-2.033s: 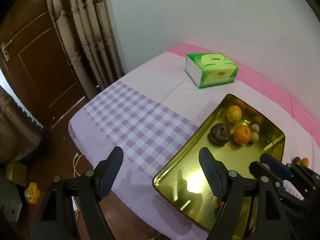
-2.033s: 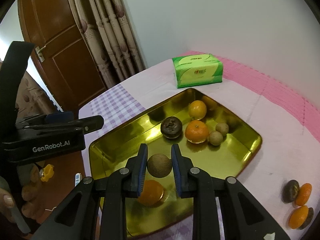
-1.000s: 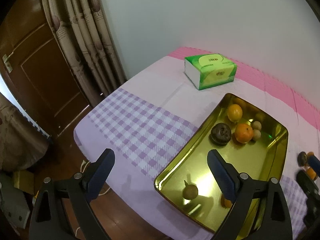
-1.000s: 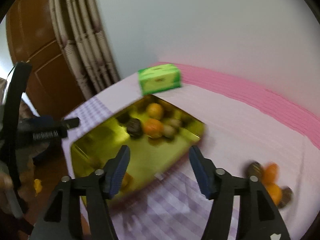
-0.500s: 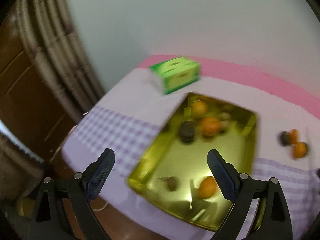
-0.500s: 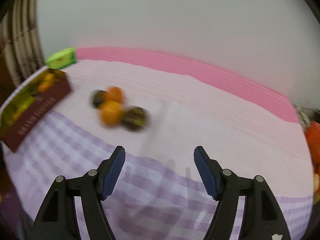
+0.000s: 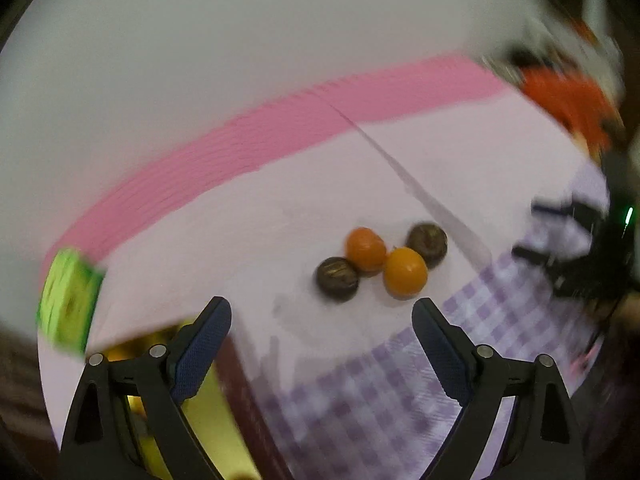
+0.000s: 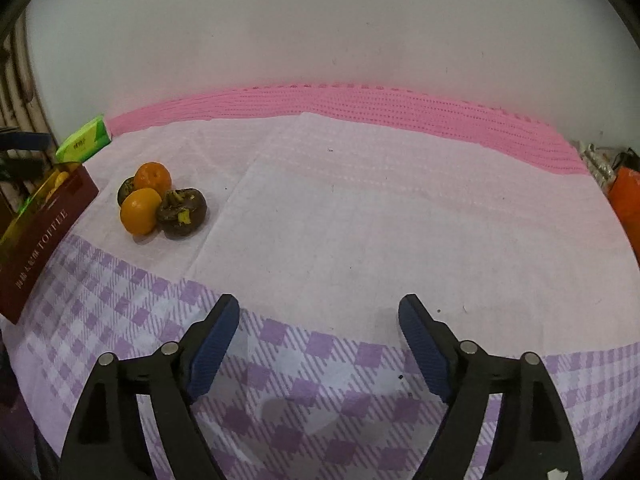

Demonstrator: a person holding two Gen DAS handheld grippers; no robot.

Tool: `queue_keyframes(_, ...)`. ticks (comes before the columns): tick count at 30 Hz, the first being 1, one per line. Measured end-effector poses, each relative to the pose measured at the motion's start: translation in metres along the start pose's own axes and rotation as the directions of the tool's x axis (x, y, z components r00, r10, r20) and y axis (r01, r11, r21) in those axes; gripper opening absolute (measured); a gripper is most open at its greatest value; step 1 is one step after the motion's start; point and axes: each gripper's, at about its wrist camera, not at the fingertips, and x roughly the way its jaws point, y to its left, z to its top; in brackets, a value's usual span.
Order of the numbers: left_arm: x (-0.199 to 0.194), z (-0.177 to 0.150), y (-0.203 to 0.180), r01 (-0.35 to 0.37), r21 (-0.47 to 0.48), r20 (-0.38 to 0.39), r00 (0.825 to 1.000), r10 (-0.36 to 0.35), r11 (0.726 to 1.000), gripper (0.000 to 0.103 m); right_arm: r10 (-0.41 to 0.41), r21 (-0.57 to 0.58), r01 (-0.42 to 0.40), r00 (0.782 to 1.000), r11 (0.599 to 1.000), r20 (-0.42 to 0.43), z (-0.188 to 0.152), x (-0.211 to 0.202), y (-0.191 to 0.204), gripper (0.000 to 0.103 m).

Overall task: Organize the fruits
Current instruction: 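Move the left gripper to a dark brown fruit and close on it, then lift the dark brown fruit with the left gripper while the right gripper grasps an orange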

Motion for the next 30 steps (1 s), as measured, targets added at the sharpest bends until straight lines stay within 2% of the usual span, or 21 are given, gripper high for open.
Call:
queue_keyframes(1,0.013,0.005,-0.001,0.006,0.039,-0.026,1.0,-0.005,0.999,0.087,0.001,0.008,-0.001,1.0,1.0,-0.003,0.001,0.002,-0.001,0.082)
queue_keyframes(3,0.034,0.014,0.002,0.039,0.087,-0.072,0.997,-0.033,0.995,0.077,0.011,0.03,-0.011,1.0,0.999,-0.011,0.001,0.004,-0.005,0.082)
queue_keyframes(7,0.059,0.027,0.009,0.116,0.14,-0.128,0.987,-0.098,0.983,0.075,0.035,0.05,-0.034,0.999,0.998,-0.017,0.002,0.007,-0.007,0.087)
queue_keyframes(13,0.093,0.034,0.007,0.184,0.228,-0.216,0.967,-0.135,0.956,0.067,0.047,0.044,-0.046,0.999,0.998,-0.022,0.004,0.01,-0.003,0.092)
queue_keyframes(16,0.105,0.034,0.002,0.211,0.244,-0.247,0.957,-0.15,0.946,0.058,0.053,0.046,-0.052,0.998,0.998,-0.022,0.005,0.011,-0.005,0.094)
queue_keyframes(18,0.106,0.035,0.003,0.252,0.214,-0.252,0.948,-0.196,0.944,0.04,0.055,0.042,-0.054,0.998,0.998,-0.024,0.006,0.012,-0.004,0.096)
queue_keyframes(21,0.105,0.034,0.005,0.228,0.163,-0.244,0.952,-0.185,0.96,0.04,0.054,0.035,-0.053,0.998,0.998,-0.029,0.006,0.013,-0.002,0.098)
queue_keyframes(24,0.091,0.023,0.012,0.158,0.002,-0.2,0.968,-0.155,0.987,0.04,0.053,0.038,-0.052,0.998,0.998,-0.026,0.005,0.012,-0.002,0.098)
queue_keyframes(26,0.072,0.013,0.017,0.151,-0.133,-0.152,0.974,-0.17,0.98,0.04,0.048,0.055,-0.047,0.999,0.997,-0.016,0.005,0.01,-0.005,0.098)
queue_keyframes(28,0.05,0.002,0.014,0.126,-0.196,-0.107,0.983,-0.149,0.972,0.04,0.064,0.059,-0.065,0.998,0.996,0.015,0.004,0.004,-0.005,0.094)
queue_keyframes(30,0.028,-0.009,0.009,0.106,-0.246,-0.07,0.989,-0.126,0.963,0.04,0.152,0.069,-0.154,0.988,0.986,0.035,0.007,-0.003,0.0,0.085)
